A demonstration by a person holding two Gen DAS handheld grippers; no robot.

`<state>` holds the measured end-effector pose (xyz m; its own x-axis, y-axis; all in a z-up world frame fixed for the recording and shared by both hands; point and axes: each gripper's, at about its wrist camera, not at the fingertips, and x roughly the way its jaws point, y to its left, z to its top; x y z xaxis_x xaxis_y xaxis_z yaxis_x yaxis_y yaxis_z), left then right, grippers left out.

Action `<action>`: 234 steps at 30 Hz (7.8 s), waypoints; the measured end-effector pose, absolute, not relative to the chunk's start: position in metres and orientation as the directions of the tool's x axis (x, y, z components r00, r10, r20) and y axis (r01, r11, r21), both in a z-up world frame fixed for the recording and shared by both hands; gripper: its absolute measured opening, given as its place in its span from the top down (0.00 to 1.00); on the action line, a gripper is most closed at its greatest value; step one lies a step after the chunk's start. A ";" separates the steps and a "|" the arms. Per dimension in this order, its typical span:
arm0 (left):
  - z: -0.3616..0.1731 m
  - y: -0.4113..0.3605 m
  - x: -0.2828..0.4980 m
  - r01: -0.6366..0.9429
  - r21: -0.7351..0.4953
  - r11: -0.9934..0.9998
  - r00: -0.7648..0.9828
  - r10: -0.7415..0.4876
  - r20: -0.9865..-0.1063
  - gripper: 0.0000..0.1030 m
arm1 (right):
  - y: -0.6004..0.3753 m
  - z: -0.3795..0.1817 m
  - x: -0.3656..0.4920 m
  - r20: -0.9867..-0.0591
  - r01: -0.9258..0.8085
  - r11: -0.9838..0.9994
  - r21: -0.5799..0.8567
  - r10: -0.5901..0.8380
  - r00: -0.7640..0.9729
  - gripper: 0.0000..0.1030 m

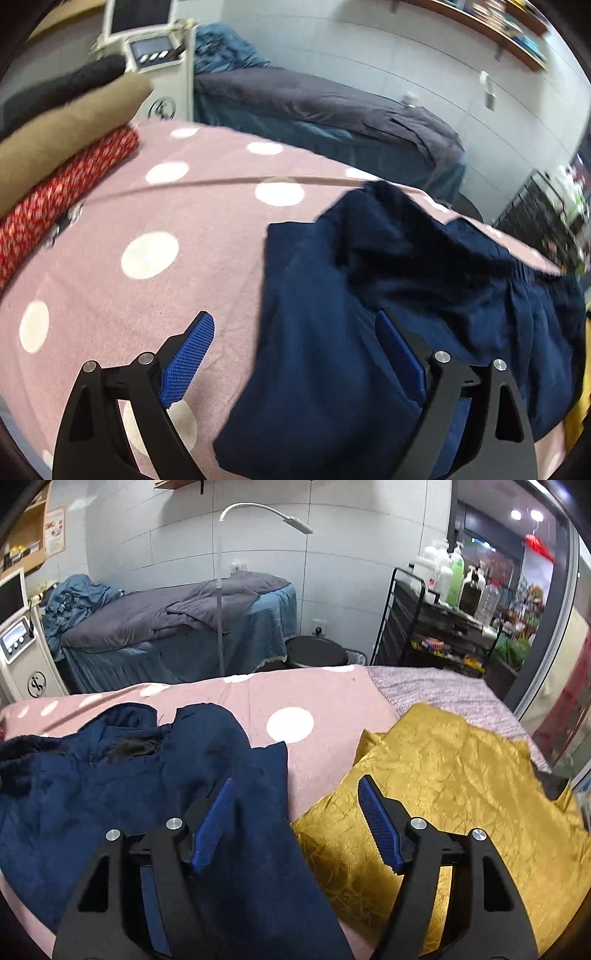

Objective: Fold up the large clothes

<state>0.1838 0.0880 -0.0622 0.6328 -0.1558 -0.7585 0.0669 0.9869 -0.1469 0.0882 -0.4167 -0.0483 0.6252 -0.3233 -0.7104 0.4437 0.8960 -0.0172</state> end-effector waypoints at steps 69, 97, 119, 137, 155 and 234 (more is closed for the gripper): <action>-0.103 0.060 0.086 0.165 -0.199 0.966 0.522 -0.257 -0.813 0.06 | -0.440 -0.134 -0.029 -0.755 0.333 0.834 0.440 0.143 0.640 0.12; -0.071 0.093 0.160 0.223 -0.283 0.933 0.516 -0.359 -0.778 0.06 | -0.421 -0.167 0.086 -0.835 0.359 0.814 0.457 0.252 0.489 0.06; -0.152 0.087 0.266 0.196 -0.581 0.790 0.186 -0.611 -0.769 0.06 | -0.416 -0.170 0.088 -0.843 0.331 0.848 0.413 0.219 0.491 0.05; -0.142 0.068 0.253 0.183 -0.559 0.809 0.256 -0.588 -0.767 0.41 | -0.393 -0.154 0.089 -0.834 0.275 0.892 0.359 0.174 0.523 0.56; -0.072 0.109 0.122 0.200 -0.572 0.795 0.237 -0.606 -0.759 0.64 | -0.360 -0.101 -0.060 -0.750 0.200 0.794 0.574 0.412 0.518 0.72; -0.053 -0.475 0.187 0.589 -0.427 0.686 0.182 -0.628 -0.757 0.06 | -0.657 -0.101 -0.392 -0.530 0.607 0.184 0.773 -0.338 0.778 0.30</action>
